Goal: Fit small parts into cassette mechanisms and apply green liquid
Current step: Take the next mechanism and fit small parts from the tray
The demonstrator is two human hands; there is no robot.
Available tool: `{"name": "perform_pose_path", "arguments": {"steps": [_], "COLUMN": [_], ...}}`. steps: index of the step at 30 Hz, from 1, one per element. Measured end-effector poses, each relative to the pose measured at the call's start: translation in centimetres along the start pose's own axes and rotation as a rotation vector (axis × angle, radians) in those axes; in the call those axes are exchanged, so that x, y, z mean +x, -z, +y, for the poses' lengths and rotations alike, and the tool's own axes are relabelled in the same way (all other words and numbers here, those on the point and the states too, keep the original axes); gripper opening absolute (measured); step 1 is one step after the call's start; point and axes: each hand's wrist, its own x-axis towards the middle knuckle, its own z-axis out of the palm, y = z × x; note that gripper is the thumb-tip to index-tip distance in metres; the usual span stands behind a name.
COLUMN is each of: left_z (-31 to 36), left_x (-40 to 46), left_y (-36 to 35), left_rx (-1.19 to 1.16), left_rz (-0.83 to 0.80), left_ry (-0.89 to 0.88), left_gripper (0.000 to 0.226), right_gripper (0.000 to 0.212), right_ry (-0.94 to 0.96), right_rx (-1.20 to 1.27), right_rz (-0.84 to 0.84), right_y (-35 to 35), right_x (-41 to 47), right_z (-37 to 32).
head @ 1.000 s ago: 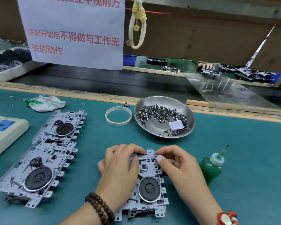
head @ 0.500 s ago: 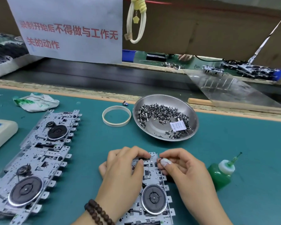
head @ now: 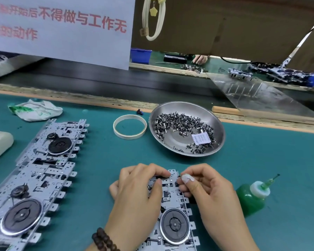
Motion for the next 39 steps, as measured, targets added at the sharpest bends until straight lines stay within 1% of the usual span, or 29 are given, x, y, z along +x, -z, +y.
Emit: {"name": "perform_pose_path", "arguments": {"steps": [3,9,16,22,30,34,36,39], "left_z": [-0.13,-0.32,-0.49,-0.52,-0.4,-0.23,-0.12,-0.06], "left_x": [0.02,0.03,0.05,-0.09,0.22,0.33,0.3,0.25], "left_y": [-0.08,-0.09,-0.22,-0.24,-0.1,0.03,0.1,0.08], "left_rx": [-0.015,-0.023,-0.015,-0.015,-0.021,-0.025,-0.032,-0.037], "left_rz": [-0.005,-0.001,0.004,0.004,-0.017,-0.034,-0.034,-0.026], "left_ry": [-0.014,-0.016,-0.035,-0.052,-0.044,-0.026,-0.02,-0.023], "left_gripper": [0.017,0.018,0.015,0.002,0.009,0.006,0.005,0.009], "right_gripper": [0.024,0.028,0.019,0.018,0.016,0.014,0.013,0.014], "right_ry": [0.041,0.022,0.009,0.016,0.018,0.01,-0.003,-0.044], "right_rx": [-0.125,-0.213,-0.224,-0.249,-0.25,-0.249,-0.227,-0.155], "right_rz": [-0.003,-0.022,-0.027,-0.01,-0.025,-0.027,-0.037,-0.074], "right_y": [-0.2,-0.21,-0.27,-0.34,-0.38,-0.35,-0.33,-0.25], "right_x": [-0.09,-0.19,-0.19,-0.17,-0.3,-0.42,-0.59,-0.7], "right_z": [0.1,0.16,0.14,-0.01,-0.2,-0.11,-0.09,-0.06]}}
